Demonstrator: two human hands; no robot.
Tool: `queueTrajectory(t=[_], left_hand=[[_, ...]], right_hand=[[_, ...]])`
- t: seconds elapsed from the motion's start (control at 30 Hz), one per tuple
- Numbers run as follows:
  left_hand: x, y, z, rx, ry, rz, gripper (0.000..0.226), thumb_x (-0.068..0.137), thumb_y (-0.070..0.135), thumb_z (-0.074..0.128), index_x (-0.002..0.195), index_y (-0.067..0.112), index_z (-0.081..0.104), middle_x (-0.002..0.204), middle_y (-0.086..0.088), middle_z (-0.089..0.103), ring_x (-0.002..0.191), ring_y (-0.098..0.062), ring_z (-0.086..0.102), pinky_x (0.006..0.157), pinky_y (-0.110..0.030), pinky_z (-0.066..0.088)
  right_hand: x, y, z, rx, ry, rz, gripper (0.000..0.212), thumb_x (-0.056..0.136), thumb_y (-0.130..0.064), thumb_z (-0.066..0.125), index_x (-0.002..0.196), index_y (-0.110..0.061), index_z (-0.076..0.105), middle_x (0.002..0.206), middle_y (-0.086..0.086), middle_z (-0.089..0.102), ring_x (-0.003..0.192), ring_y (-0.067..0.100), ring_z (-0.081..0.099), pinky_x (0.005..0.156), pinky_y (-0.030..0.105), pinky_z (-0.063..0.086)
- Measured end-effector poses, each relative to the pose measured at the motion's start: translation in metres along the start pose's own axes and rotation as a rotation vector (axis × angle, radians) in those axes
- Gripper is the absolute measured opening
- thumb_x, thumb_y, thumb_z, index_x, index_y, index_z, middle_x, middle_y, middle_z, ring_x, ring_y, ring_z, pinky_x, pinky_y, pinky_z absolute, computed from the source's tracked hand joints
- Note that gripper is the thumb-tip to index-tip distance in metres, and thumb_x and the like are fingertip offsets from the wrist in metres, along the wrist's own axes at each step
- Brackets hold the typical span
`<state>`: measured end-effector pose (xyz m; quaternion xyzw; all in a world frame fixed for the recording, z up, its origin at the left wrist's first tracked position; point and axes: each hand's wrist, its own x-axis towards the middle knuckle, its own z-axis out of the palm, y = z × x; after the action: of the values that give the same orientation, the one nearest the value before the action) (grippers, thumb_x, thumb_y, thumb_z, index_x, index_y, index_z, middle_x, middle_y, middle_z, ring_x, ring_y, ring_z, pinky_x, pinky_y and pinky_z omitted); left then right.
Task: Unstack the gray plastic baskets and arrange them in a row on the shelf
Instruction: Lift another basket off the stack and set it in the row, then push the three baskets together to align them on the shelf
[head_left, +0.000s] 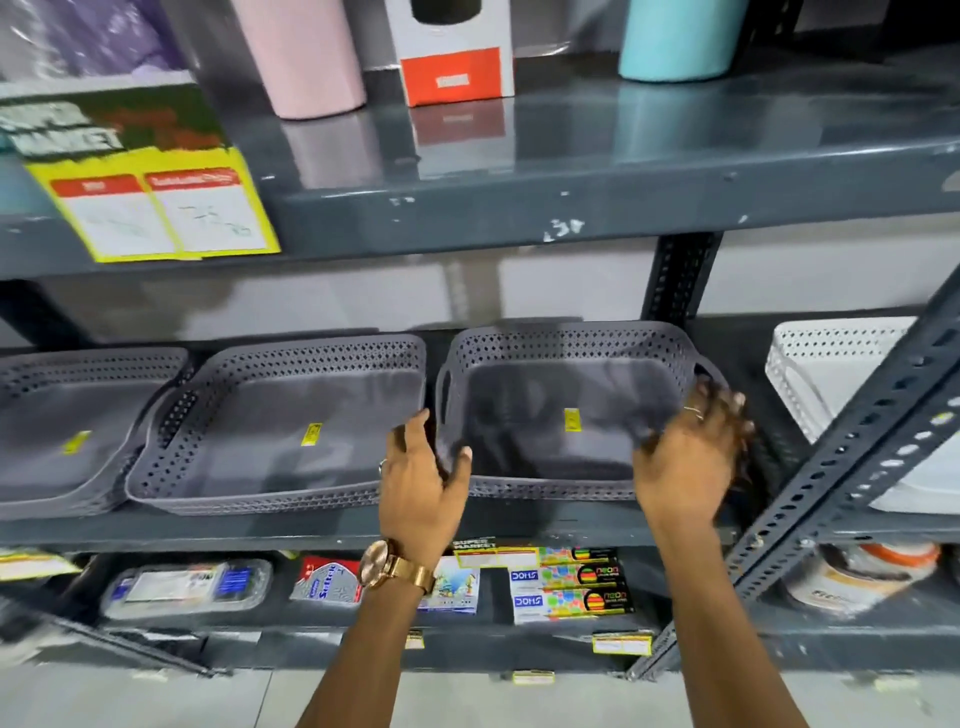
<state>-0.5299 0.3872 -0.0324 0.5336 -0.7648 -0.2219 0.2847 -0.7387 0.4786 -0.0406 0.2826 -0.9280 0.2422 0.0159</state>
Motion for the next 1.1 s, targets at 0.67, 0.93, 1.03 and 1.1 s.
queueTrajectory(t=[0.67,0.93,1.03,1.1], left_hand=[[0.107,-0.275,-0.200,0.387,-0.133,-0.308,0.050,0.087,0.033,0.054,0.129,0.007,0.045,0.126,-0.024,0.060,0.117,-0.042,0.055,0.097,-0.048,0.043],[0.149,-0.271,-0.196,0.309,-0.156,-0.229,0.043,0.090,0.023,0.054,0.130,0.016,0.041,0.116,-0.018,0.065,0.106,-0.040,0.062,0.087,-0.046,0.050],[0.166,-0.274,-0.195,0.325,-0.151,-0.208,0.046,0.085,0.024,0.052,0.130,0.021,0.041,0.120,-0.016,0.064,0.107,-0.041,0.061,0.088,-0.045,0.048],[0.171,-0.275,-0.194,0.337,-0.134,-0.186,0.051,0.083,0.023,0.052,0.133,0.025,0.042,0.124,-0.015,0.064,0.110,-0.042,0.059,0.089,-0.044,0.047]], right_hand=[[-0.093,-0.209,0.087,-0.081,-0.387,-0.045,0.044,0.088,-0.033,0.053,0.122,-0.004,0.053,0.124,0.027,0.057,0.115,0.044,0.055,0.093,0.045,0.045],[-0.075,-0.233,0.100,-0.047,-0.307,0.042,0.040,0.086,-0.028,0.050,0.121,-0.013,0.059,0.120,0.022,0.062,0.110,0.042,0.058,0.092,0.044,0.047],[-0.062,-0.246,0.104,-0.029,-0.321,0.059,0.040,0.085,-0.027,0.050,0.121,-0.014,0.060,0.121,0.022,0.061,0.113,0.041,0.057,0.095,0.046,0.046],[-0.058,-0.251,0.103,-0.010,-0.322,0.079,0.040,0.086,-0.027,0.051,0.123,-0.013,0.059,0.124,0.021,0.060,0.117,0.041,0.055,0.096,0.046,0.045]])
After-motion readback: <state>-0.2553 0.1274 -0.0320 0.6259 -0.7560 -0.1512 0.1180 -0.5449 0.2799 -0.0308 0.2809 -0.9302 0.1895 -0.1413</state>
